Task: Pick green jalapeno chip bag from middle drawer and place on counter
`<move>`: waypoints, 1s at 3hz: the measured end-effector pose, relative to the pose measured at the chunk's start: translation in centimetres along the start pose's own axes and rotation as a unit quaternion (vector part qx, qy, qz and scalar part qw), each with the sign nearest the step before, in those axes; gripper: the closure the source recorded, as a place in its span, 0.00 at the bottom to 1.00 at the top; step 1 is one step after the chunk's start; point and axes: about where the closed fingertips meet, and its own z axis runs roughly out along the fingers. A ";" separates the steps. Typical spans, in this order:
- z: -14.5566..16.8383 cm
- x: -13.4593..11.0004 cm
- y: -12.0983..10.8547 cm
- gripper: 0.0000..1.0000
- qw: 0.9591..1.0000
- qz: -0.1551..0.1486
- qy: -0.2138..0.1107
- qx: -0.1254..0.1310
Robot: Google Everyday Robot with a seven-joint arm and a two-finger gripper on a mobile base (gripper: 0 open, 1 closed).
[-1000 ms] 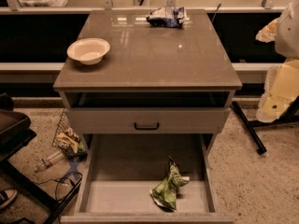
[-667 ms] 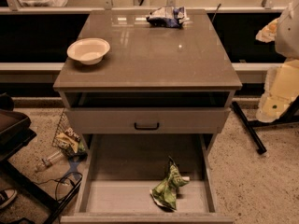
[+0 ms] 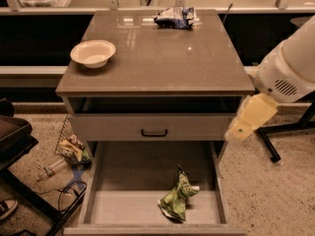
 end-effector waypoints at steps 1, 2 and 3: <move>6.7 0.3 2.0 0.00 0.996 0.079 -0.033 -0.026; 13.3 0.7 3.9 0.00 0.988 0.134 -0.058 -0.049; 18.9 0.6 4.9 0.00 0.981 0.169 -0.079 -0.052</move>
Offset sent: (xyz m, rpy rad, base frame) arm 0.0655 0.0771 -0.1893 0.4079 -0.0782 -0.3543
